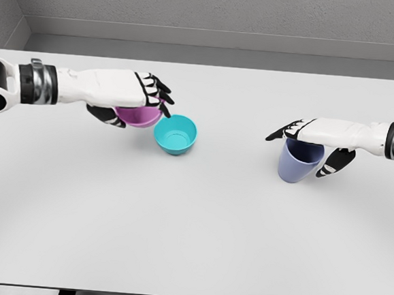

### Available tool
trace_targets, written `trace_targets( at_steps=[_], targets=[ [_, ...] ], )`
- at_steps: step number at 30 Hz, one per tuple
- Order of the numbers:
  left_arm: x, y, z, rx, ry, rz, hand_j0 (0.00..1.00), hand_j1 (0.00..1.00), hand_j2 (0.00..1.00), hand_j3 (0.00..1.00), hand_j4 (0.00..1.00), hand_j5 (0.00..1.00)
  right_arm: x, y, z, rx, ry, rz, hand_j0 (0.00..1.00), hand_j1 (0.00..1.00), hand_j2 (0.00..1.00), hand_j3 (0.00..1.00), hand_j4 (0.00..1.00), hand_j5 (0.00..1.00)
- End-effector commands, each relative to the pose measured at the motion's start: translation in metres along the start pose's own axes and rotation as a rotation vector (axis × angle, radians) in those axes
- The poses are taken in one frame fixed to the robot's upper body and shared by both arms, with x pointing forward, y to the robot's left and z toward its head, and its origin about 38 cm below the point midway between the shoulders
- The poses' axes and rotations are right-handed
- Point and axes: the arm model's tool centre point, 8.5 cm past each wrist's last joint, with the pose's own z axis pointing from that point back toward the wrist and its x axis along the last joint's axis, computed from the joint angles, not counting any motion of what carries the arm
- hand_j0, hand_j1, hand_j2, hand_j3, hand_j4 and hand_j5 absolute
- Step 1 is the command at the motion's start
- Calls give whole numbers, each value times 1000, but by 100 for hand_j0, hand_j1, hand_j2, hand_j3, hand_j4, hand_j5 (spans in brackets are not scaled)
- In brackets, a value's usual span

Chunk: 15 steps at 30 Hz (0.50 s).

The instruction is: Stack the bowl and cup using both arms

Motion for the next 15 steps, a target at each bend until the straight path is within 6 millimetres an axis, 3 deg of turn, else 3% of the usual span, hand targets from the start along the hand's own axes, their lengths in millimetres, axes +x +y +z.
trace_targets(
  at_steps=[1,15],
  targets=[
    [4,-2,-8,0,-20,10,80,80,80,80,80,80,0,0,0,-3,0,-5,100,100,100,100,100,100],
    [6,6,-42,-7,-55,9,80,80,80,80,80,80,0,0,0,0,0,-4,100,100,100,100,100,100]
  ],
)
